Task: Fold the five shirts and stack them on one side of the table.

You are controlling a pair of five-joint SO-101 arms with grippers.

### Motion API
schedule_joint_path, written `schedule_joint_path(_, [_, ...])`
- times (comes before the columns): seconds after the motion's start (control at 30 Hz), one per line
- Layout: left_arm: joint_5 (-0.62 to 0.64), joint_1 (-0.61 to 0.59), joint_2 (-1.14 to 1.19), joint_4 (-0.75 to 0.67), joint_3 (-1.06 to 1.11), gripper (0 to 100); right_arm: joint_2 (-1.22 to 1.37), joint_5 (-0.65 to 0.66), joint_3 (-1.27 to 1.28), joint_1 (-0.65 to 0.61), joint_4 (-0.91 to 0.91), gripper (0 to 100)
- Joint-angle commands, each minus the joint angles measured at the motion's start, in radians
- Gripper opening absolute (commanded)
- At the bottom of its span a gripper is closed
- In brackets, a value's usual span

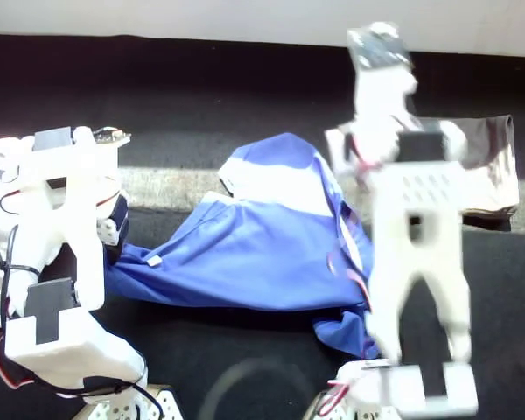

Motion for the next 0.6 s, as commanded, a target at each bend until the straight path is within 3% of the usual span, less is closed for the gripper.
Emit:
schedule_joint_path(0.0, [-0.003,-0.015,-0.039,-0.008,-0.004,1,0.354,-0.012,-0.228,-0.051,-0.13,20.9])
schedule_joint_path(0.1, [-0.003,-0.015,-0.042,-0.008,-0.002,1,0.628,-0.014,-0.395,-0.056,-0.22,20.9])
schedule_joint_path(0.23, [-0.002,-0.016,-0.047,0.0,0.001,1,0.898,-0.101,-0.654,-0.056,-0.188,20.9])
schedule_joint_path(0.57, [-0.002,-0.016,-0.041,-0.005,0.002,1,1.245,-0.155,-1.145,-0.122,-0.114,20.9])
